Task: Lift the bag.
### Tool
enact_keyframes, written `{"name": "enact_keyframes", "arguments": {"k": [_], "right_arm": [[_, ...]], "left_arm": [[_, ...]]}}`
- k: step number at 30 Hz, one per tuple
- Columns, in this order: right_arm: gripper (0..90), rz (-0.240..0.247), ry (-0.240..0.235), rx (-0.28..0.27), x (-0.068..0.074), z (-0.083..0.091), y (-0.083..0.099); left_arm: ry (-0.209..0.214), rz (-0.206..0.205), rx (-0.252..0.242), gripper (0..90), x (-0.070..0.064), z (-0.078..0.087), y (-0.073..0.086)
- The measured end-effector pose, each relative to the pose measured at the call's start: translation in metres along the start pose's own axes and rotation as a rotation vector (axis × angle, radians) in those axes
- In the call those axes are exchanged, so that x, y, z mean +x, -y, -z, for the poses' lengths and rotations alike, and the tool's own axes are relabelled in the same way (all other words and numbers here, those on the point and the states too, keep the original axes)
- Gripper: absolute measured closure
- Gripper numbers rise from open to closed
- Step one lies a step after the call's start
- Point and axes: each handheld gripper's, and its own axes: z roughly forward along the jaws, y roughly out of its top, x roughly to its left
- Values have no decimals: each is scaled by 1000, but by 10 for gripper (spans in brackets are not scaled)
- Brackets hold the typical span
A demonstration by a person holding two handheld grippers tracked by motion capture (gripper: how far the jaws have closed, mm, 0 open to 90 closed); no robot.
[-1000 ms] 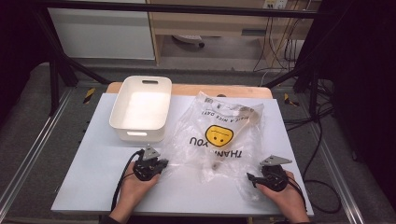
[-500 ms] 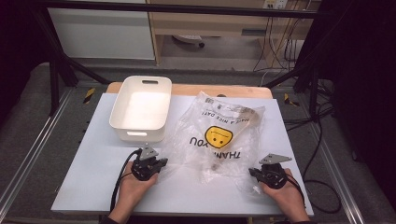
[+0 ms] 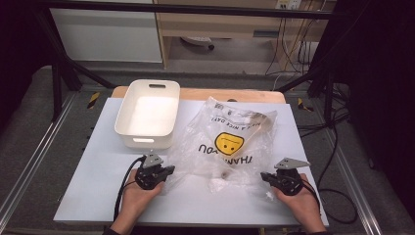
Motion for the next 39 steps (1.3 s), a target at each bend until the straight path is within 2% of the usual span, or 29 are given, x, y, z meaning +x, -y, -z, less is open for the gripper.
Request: {"name": "enact_keyframes", "arguments": {"k": [10, 22, 28, 39], "right_arm": [[900, 18, -16, 27, 1, -5, -7], [900, 21, -35, 15, 3, -3, -10], [900, 53, -25, -25, 5, 2, -16], [900, 63, -20, -105, 1, 18, -37]], "left_arm": [[-5, -2, 12, 900, 3, -1, 1], [-12, 7, -1, 900, 9, 3, 1], [-12, 6, -23, 900, 9, 8, -3], [-2, 28, -54, 900, 11, 16, -8]]}}
